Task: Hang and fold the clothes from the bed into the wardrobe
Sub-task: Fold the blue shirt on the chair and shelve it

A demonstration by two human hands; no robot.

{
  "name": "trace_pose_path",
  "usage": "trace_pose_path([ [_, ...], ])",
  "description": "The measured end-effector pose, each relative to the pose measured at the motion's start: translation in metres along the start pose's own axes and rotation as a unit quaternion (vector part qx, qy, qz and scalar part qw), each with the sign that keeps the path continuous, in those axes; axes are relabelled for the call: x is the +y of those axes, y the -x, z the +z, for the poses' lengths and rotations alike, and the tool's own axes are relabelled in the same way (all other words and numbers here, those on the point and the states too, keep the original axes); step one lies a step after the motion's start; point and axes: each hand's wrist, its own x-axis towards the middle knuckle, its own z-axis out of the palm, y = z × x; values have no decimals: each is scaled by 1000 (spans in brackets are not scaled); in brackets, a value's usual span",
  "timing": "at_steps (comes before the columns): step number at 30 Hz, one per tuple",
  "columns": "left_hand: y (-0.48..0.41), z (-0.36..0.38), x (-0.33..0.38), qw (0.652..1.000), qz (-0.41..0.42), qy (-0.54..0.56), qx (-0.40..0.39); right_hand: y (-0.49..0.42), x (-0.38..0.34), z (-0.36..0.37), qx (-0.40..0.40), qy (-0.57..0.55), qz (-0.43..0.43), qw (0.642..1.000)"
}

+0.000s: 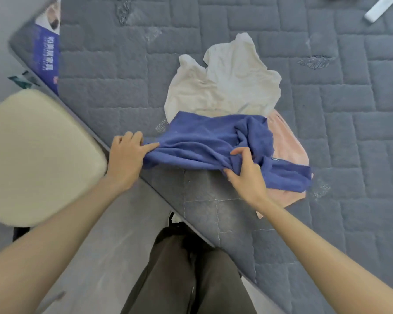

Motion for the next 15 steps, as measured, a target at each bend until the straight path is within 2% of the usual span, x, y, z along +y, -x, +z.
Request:
trace_pose_path([
  [3,26,-9,-33,996,-77,-30,-18,-1,-32,32,-112,-1,-32,993],
  [6,47,1,-43,980,-152,-62,-114,2,-50,59,-234,2,-41,971],
  [8,54,11,-38,975,-153,-42,-156,3,-49,67,-274,28,-17,961],
  [10,52,18,-26,976,-138,4,-168,1,-40,63,-228,49,2,972],
  [13,31,24,5,981,-97,71,-149,-7,-13,44,-74,67,18,995],
  [15,8,25,30,984,-64,109,-128,-15,9,28,-3,104,36,994],
])
